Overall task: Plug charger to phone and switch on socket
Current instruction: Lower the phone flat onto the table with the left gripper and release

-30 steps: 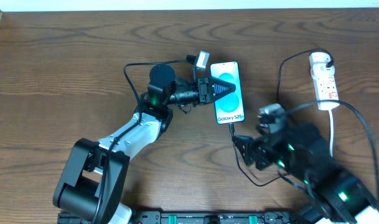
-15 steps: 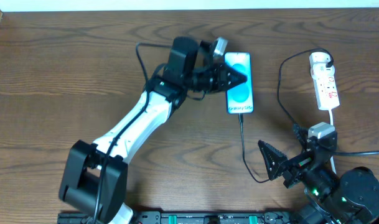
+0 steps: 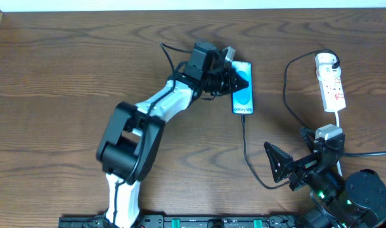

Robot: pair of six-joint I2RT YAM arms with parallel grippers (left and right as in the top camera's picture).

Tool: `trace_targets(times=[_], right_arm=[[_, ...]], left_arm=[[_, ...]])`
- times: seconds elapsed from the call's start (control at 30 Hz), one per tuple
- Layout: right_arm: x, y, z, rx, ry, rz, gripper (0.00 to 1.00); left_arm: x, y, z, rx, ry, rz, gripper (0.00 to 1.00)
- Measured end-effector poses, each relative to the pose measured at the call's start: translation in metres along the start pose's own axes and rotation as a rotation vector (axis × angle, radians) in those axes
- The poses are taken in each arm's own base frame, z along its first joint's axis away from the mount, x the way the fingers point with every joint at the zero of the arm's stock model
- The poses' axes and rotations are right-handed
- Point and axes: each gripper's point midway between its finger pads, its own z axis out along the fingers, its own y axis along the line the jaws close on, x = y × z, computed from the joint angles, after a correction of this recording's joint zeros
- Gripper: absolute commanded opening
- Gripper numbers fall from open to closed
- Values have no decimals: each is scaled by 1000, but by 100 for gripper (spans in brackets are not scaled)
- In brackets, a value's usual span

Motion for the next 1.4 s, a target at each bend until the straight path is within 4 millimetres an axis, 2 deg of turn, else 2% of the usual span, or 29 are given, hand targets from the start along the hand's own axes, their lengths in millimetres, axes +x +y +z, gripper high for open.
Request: trace_targets(times=[0.33, 0.57, 0.67, 0.77, 0.9, 1.0, 1.23, 1.4], right_arm=[[5, -2, 0, 7, 19, -1, 99], [13, -5, 0, 20, 54, -1, 99], [18, -7, -1, 27, 72, -1, 99], [23, -9, -1, 36, 94, -1, 99], [27, -10, -2, 41, 110, -1, 99], [27, -10, -2, 42, 110, 6, 99], [31, -12, -2, 49, 128, 21, 99], [35, -13, -3, 58, 143, 47, 99]], left_arm=[[11, 44, 18, -45, 42, -48, 8], [14, 50, 19, -57, 52, -66, 9], [16, 53, 18, -69, 54, -74, 15], [19, 61, 17, -111, 59, -100, 17], [22, 71, 16, -158, 56, -127, 29], [23, 76, 15, -183, 55, -140, 31], [25, 77, 12, -215, 64, -160, 44], [24, 76, 8, -240, 59, -170, 57]])
